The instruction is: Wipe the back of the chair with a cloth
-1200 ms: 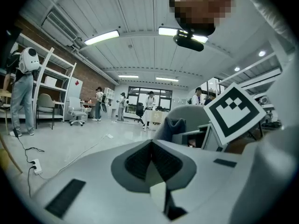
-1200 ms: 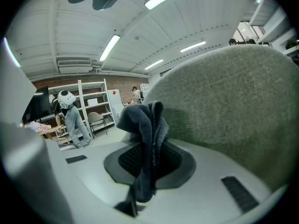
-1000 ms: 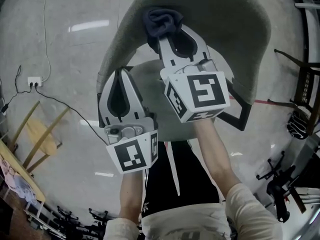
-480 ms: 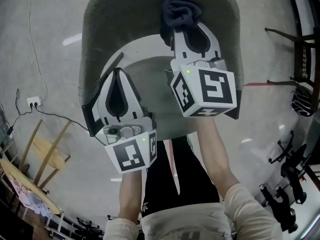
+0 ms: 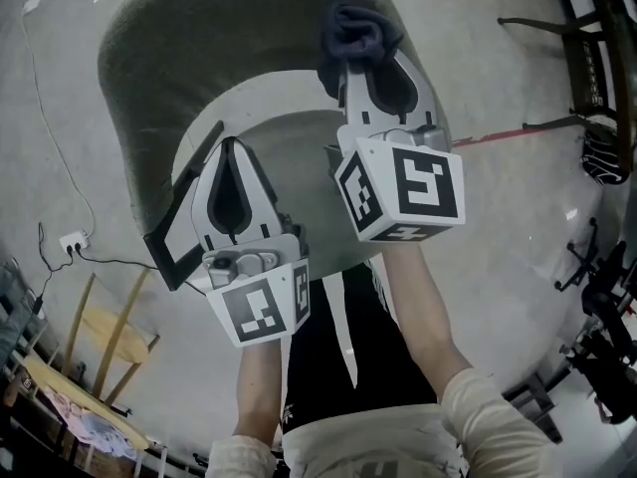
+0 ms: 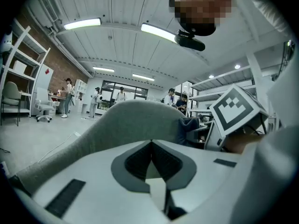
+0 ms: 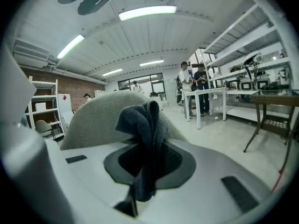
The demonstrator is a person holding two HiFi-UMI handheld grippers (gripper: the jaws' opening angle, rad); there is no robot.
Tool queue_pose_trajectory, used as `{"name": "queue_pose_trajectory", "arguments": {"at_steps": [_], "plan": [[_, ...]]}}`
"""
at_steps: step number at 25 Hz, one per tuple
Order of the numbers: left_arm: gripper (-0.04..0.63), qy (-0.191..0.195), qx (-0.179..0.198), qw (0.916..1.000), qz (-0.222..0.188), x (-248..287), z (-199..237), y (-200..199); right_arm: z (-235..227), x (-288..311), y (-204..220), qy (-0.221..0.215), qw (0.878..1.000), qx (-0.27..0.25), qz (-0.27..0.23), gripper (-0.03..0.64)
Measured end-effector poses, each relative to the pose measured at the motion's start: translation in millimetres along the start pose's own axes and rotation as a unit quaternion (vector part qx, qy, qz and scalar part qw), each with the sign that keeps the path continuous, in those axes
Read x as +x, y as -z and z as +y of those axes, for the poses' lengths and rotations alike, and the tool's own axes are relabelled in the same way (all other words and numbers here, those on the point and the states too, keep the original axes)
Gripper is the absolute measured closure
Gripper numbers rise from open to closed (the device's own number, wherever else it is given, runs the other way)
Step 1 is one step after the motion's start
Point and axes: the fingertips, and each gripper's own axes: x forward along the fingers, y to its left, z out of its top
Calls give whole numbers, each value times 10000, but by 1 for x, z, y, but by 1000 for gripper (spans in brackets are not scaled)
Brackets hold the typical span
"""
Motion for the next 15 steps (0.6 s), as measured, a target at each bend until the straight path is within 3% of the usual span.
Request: {"name": "queue_pose_trajectory", "arguments": {"at_steps": [8, 15], "plan": [[580, 251, 34, 9997, 26, -3, -21, 2, -33, -22, 0, 380, 9992, 141, -26, 558], [580, 213, 10, 9998, 8, -7, -23, 2, -39, -27, 0, 397, 9991, 118, -2, 558]]}}
